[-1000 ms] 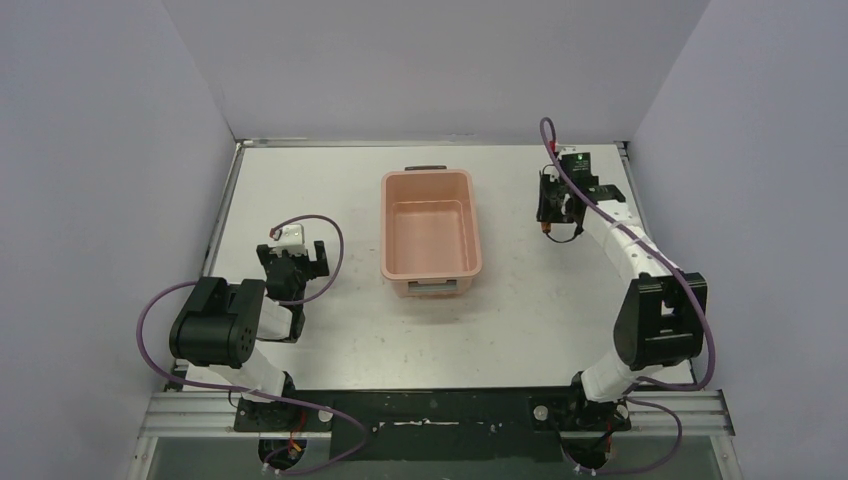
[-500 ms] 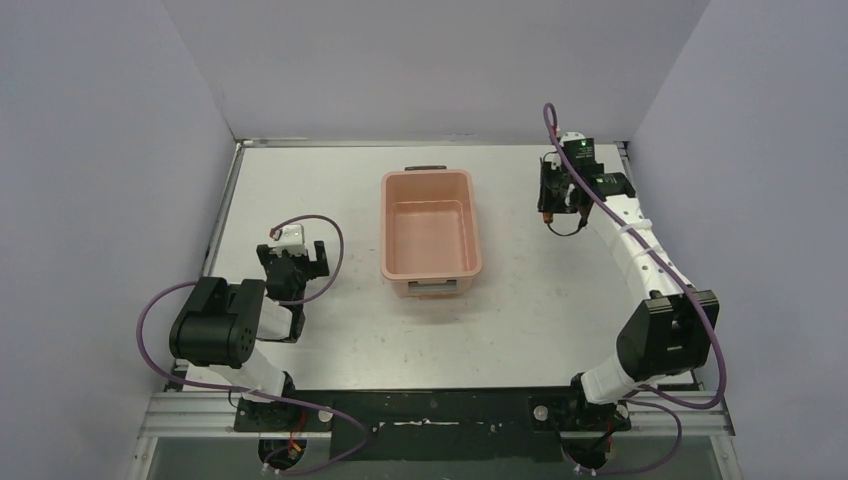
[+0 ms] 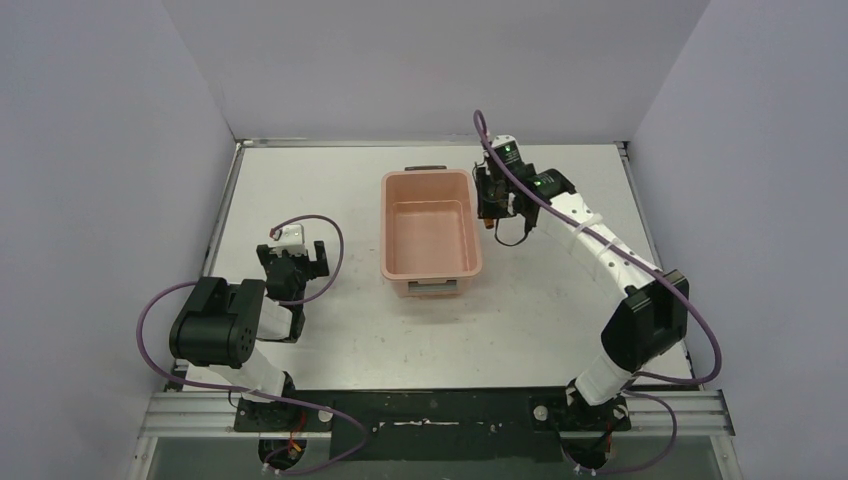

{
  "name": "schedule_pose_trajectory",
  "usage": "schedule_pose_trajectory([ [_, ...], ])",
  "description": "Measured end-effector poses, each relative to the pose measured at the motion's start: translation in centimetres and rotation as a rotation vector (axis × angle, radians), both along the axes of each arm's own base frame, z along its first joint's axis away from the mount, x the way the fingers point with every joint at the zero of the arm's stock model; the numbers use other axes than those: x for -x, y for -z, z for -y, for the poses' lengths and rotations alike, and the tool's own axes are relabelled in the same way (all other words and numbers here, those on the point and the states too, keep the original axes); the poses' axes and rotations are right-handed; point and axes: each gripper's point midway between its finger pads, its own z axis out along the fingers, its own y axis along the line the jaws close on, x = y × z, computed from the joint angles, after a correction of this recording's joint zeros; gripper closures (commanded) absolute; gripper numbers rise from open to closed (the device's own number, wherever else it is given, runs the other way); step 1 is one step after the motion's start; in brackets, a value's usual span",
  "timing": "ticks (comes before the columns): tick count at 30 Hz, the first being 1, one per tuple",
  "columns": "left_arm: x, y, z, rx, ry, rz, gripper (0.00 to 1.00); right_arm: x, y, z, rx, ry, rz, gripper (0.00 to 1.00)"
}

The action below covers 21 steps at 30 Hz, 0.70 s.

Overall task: Put the screwdriver in the bin
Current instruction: Place the screwdriver in the bin.

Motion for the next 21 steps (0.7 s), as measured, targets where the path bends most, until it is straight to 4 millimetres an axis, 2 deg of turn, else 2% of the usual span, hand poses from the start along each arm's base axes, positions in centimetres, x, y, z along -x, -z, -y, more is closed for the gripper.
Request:
schedule_pose_trajectory([
  [8,0.0,0.0,0.0,0.000,0.000,0.000,0.03,1.5,0.2,-7.1,-0.041,-0.058,-0.011,0.94],
  [11,0.0,0.0,0.0,0.000,0.000,0.000,0.03,2.1,0.8,-9.0,-0.047,-0.079,-0.024,0.94],
  [15,0.0,0.0,0.0,0.000,0.000,0.000,0.03,2.5,1.6,-10.3,-0.047,-0.085,-0.040,0.94],
  [21,0.0,0.0,0.0,0.000,0.000,0.000,0.03,2.4,2.8,-11.0,-0.053,-0.085,-0.036,0.93],
])
